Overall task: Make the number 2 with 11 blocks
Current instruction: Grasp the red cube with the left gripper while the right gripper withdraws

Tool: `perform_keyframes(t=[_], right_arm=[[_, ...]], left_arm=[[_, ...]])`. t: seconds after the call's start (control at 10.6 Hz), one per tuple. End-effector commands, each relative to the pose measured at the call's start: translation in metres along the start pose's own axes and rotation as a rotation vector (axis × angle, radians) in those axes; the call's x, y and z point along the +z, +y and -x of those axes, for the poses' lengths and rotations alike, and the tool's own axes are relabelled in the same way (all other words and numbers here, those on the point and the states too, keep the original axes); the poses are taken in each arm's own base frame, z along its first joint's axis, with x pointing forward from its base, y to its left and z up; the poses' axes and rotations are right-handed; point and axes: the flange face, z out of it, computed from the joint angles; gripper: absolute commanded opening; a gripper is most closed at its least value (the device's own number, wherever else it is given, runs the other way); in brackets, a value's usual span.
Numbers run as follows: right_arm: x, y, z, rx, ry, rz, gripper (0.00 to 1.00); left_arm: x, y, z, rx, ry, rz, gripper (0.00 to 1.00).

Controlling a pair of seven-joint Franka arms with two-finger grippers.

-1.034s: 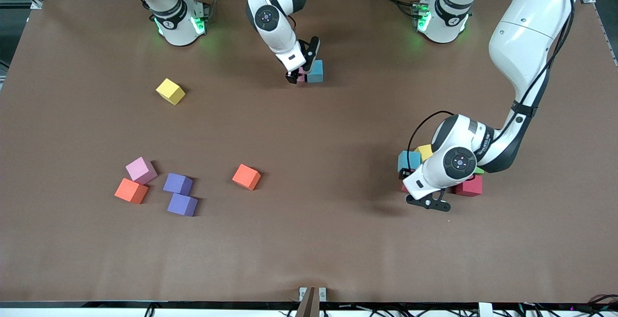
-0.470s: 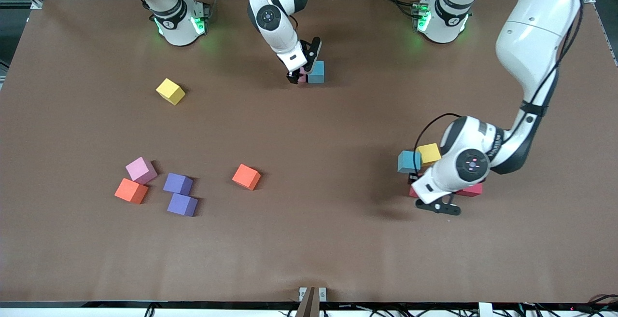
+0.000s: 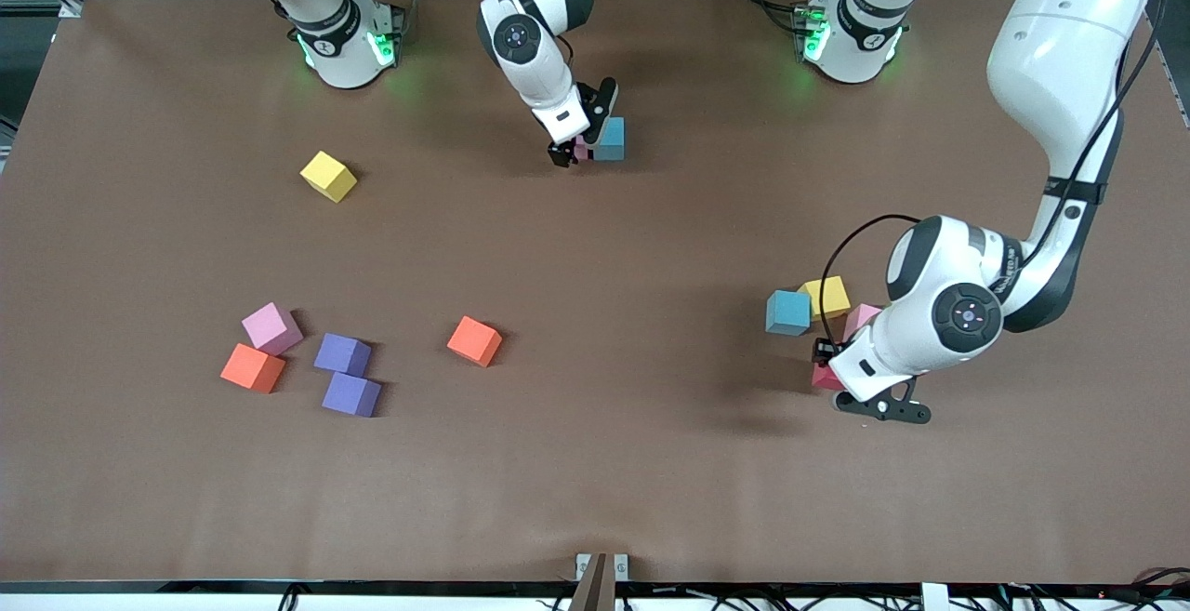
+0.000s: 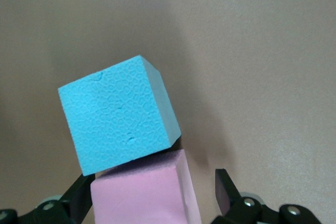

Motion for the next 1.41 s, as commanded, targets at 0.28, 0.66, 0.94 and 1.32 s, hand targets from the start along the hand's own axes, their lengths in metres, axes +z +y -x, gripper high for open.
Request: perform_keyframes(t=[0.28, 0.66, 0.94, 1.32], right_arm=[[-0.058, 0.008, -0.006, -0.07, 0.054, -0.13, 1.0], [-0.107, 0.082, 0.001, -0.132, -0.037, -0.108, 1.0], [-0.183, 0.222, -0.001, -0.048, -0.11, -0.045, 1.0], [-0.192, 0.346, 0.04, 0.106, -0.08, 0.103, 1.0]], left_arm=[[-0.071, 0.014, 0.025, -0.137, -0.081, 0.082, 0.24], [-0.097, 0.081, 0.055, -0.38, -0.142, 0.043, 0.24], [-0.094, 0.132, 0.081, -0.656, -0.18, 0.018, 0.22], [-0.072, 0.21, 0.13, -1.029, -0.188, -0.034, 0.2]])
